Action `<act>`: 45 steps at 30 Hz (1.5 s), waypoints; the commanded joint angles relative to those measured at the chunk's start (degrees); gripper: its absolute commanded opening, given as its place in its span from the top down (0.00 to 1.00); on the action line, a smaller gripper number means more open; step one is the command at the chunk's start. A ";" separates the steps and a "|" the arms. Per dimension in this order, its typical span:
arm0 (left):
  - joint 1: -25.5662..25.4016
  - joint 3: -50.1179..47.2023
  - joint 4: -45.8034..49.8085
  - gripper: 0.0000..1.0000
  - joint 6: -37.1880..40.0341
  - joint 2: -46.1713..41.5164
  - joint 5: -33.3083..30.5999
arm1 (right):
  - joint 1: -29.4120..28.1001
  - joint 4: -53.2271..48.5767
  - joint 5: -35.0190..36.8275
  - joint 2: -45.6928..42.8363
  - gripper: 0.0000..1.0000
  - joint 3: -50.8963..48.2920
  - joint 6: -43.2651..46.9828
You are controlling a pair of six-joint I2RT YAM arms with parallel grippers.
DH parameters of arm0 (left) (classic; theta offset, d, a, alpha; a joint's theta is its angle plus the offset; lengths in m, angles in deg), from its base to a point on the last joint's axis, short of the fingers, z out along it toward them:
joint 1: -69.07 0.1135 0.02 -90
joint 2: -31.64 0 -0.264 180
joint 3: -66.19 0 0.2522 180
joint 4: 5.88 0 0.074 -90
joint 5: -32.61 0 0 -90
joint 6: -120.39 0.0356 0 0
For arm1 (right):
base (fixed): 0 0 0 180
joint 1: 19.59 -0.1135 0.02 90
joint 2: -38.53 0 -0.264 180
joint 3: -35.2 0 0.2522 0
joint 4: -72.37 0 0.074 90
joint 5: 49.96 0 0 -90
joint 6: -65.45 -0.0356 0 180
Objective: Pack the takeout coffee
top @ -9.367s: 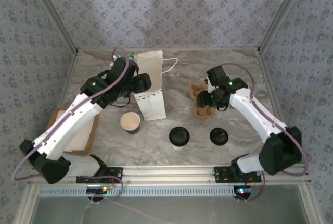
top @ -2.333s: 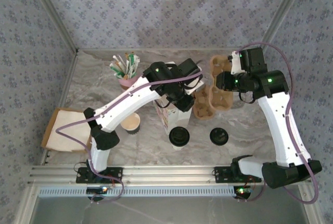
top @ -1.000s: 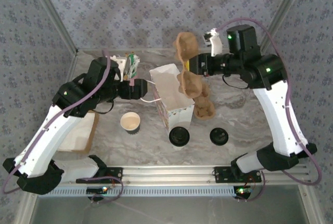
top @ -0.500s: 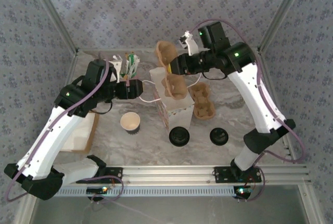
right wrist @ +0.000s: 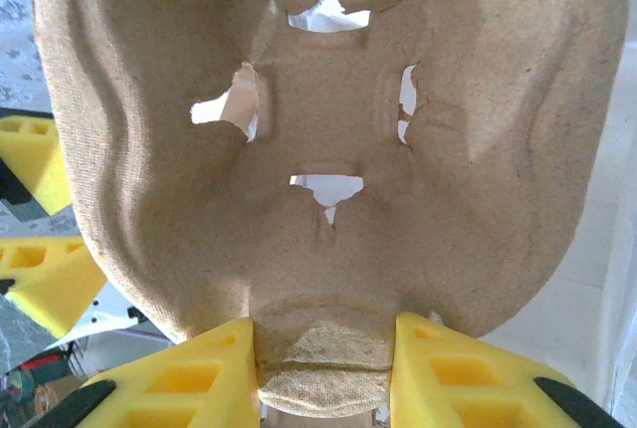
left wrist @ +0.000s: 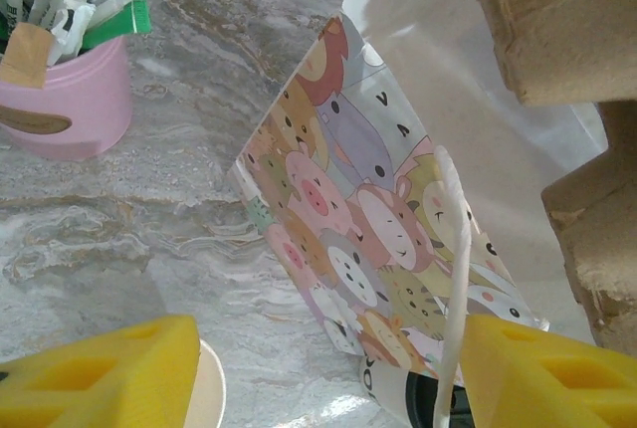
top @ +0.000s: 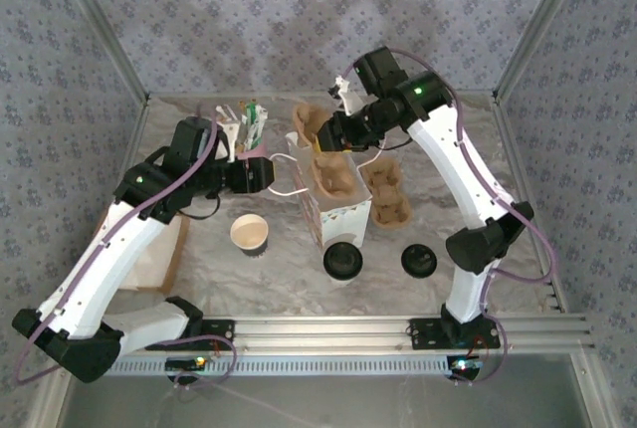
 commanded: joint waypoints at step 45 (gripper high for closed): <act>0.80 -0.91 -4.35 0.37 -0.42 2.13 2.82 | -4.04 -11.98 14.14 8.41 0.65 4.69 2.89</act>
